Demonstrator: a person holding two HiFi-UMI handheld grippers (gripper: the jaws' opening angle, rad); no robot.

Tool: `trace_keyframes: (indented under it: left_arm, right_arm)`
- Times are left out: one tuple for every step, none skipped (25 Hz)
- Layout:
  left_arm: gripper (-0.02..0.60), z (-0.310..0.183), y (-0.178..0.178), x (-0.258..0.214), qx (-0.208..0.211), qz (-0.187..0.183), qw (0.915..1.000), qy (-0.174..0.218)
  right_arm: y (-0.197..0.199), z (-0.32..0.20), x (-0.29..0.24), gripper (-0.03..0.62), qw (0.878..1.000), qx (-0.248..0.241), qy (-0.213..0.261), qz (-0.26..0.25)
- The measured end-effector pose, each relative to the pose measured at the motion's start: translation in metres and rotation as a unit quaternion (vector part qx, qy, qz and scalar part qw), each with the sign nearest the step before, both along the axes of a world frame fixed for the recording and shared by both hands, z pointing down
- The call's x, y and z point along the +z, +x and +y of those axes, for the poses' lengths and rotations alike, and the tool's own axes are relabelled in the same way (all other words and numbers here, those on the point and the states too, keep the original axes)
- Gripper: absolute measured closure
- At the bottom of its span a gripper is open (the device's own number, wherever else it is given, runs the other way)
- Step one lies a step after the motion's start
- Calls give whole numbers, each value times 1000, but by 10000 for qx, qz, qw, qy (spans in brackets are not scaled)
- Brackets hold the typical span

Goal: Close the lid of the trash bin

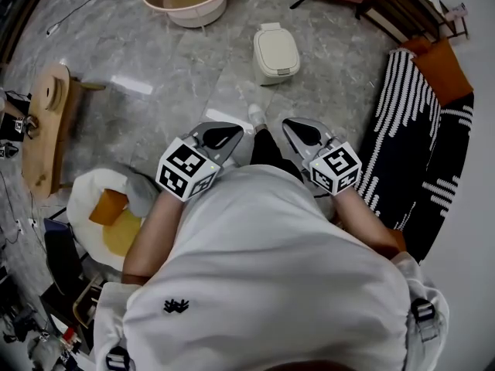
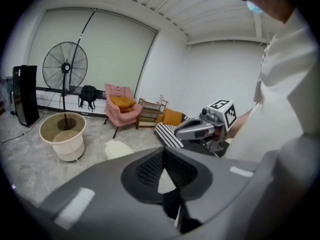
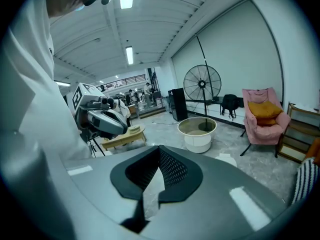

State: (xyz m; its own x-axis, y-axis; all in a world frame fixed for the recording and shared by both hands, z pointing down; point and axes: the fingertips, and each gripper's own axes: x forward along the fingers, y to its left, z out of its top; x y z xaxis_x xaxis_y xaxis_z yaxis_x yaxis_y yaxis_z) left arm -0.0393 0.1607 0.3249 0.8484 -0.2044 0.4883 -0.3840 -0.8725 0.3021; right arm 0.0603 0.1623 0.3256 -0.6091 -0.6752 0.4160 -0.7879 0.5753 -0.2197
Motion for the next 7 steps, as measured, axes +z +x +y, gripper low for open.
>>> trace_keyframes:
  left_arm:
    - [525,-1,0,1,9,-1,10000,-7]
    - [525,-1,1,2,16,-2,10000,-13]
    - [525,-3,2,2,21,-3,10000,-20]
    - [525,-4,2,3,22,-4,10000,-26]
    - [525,-6,3,4,21,-2,10000,-32]
    - [525,-8,4,4,19,0,10000,-38]
    - [525,-10,4,5,17,3,10000,-43]
  right_arm:
    - [0,-1,1,592,10000,1,-7,0]
    - [1,-2,1,594,10000,4,-16,-1]
    - [2,-4,2,592,10000,6,-23,-2]
    - [3,-6,3,592,10000,8,-28,-1]
    - [4,-8,3,592,10000,10,-31,2]
    - [5,-11,3,592,10000,13,-32,6]
    - [6,-13,4,592,10000,15,-34,11]
